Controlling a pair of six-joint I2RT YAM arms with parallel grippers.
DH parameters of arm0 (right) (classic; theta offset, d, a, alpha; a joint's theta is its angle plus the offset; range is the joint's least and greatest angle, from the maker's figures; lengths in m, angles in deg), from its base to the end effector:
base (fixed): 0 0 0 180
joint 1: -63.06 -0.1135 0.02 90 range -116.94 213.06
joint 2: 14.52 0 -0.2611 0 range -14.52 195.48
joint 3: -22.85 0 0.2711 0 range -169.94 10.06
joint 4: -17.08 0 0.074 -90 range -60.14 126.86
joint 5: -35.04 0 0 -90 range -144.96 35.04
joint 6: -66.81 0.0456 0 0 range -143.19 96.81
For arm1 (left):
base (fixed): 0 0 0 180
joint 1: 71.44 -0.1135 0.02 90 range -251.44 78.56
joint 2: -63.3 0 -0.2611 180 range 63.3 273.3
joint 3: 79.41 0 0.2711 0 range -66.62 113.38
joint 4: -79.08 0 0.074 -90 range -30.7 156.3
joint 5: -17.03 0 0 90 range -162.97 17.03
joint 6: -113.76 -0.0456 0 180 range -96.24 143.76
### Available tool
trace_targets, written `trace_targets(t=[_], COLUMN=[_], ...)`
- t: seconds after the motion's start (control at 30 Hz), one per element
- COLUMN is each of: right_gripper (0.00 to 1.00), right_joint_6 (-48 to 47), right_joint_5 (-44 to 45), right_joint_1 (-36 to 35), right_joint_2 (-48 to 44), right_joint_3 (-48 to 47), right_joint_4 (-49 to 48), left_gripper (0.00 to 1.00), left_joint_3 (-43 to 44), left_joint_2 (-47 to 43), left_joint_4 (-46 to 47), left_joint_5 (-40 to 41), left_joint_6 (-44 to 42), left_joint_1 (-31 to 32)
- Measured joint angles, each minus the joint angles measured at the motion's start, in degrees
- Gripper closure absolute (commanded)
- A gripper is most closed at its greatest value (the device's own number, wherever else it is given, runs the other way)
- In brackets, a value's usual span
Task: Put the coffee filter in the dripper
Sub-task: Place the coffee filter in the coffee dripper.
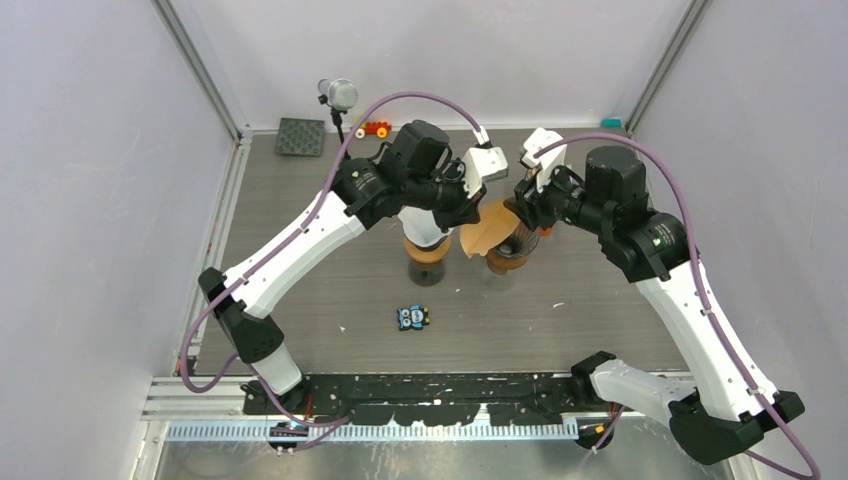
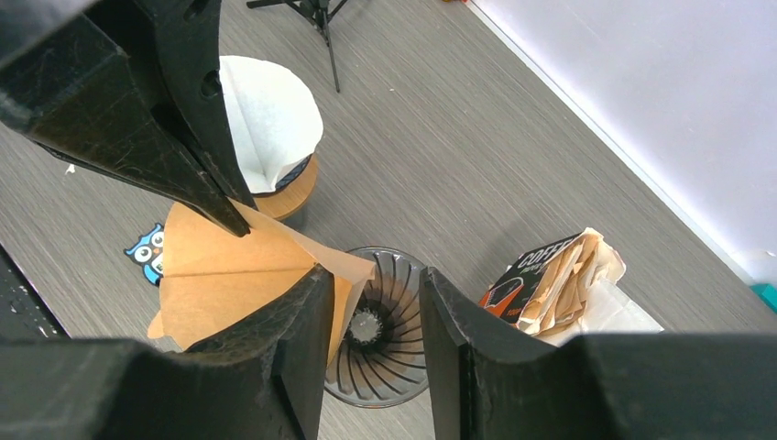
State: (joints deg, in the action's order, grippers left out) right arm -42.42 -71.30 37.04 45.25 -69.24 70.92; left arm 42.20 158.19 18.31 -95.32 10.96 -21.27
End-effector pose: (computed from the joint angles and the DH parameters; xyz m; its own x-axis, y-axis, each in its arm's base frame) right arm 0.1985 0.1112 0.4408 -0.0951 -0.3981 -0.9124 -0.7281 0.6528 -0.2090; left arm 0.2305 -0.3034 0.4305 -0.1477 0.4969 -0.8551 0.9689 0.2465 -0.0241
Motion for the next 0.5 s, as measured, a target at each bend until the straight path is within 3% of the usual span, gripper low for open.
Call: trace_targets(t=[0.5], right_gripper=[0.73], right_joint_6=[-1.11], right_joint_5=[-1.62], right_joint_1=[0.0], right_joint_2=[0.11], right_joint_3=[0.04], right_joint_4=[1.05], left_gripper=[1.0], left_joint_3=[0.07], left_joint_2=[0.02], left_joint_4=[-0.37], left_joint_5=[0.0], left_joint_6=[0.0], left_joint_1=[0.0])
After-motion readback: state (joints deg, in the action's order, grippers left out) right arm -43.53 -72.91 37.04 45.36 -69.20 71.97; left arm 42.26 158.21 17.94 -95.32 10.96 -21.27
